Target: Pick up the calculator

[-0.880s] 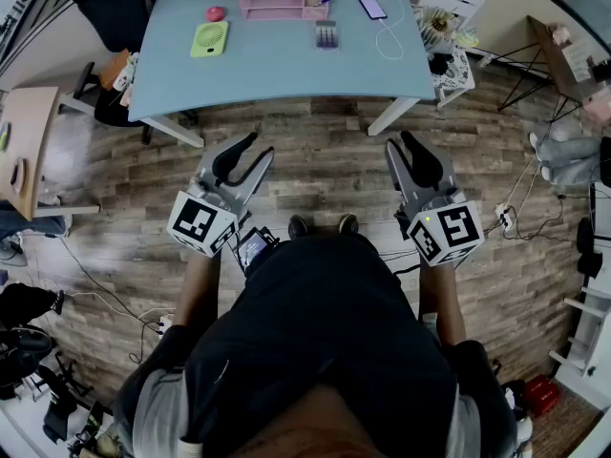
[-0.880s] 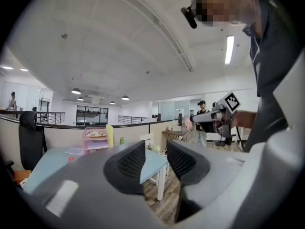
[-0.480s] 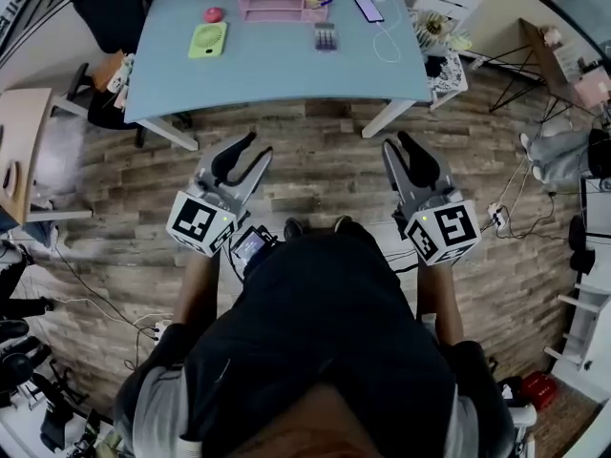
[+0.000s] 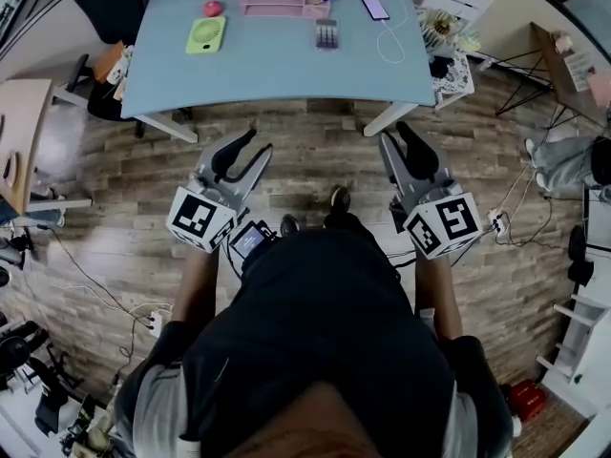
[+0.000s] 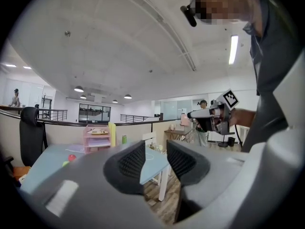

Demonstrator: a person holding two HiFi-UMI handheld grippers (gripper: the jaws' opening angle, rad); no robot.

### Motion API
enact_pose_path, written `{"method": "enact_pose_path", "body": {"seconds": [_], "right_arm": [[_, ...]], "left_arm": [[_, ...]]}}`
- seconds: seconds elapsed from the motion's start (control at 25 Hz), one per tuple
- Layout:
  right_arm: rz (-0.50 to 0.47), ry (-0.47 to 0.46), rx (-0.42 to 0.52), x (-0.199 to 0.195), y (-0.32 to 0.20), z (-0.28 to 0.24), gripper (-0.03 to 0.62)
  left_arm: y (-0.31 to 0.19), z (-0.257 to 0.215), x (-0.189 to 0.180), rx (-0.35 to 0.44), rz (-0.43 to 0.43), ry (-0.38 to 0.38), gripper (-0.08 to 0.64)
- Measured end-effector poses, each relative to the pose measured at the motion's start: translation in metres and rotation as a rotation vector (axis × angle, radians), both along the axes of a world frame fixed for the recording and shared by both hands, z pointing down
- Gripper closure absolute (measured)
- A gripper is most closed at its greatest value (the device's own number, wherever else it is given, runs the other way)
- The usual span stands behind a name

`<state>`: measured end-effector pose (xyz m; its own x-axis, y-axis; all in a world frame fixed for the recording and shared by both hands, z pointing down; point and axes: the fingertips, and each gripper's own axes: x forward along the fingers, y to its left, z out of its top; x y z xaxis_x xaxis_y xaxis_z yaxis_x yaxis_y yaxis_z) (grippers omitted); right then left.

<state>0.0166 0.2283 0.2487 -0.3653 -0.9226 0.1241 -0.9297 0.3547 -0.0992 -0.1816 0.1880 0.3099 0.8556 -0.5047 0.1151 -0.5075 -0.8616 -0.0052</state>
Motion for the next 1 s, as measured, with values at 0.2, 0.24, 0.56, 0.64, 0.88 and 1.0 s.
{"method": "enact_pose_path", "body": {"seconds": [0.2,0.24,0.56,0.64,0.88,1.0], "right_arm": [[-0.058,-0.035,0.009,0.026,-0.028,0.004,0.486],[-0.071,-0.038,0.007,0.031,-0.034,0.004,0.486],[-0.176,-0.070,-0.013,0.064,-0.079,0.015,0.486],[-0.203,-0.076,-0.019,0.069,-0.088,0.018,0.486],[-0.275,-0.100,-0.019,0.082,-0.113,0.022,0.486],[-0.299,-0.110,-0.015,0.091,-0.121,0.022,0.486]], "left_arm": [[-0.014,-0.004,0.025,-0.014,-0.059,-0.011,0.367],[-0.018,-0.005,0.031,-0.014,-0.070,-0.014,0.367],[-0.038,-0.003,0.069,-0.060,-0.167,-0.040,0.367],[-0.041,-0.004,0.075,-0.066,-0.190,-0.046,0.367],[-0.050,-0.005,0.091,-0.084,-0.260,-0.071,0.367],[-0.053,-0.006,0.099,-0.084,-0.285,-0.077,0.367]]}}
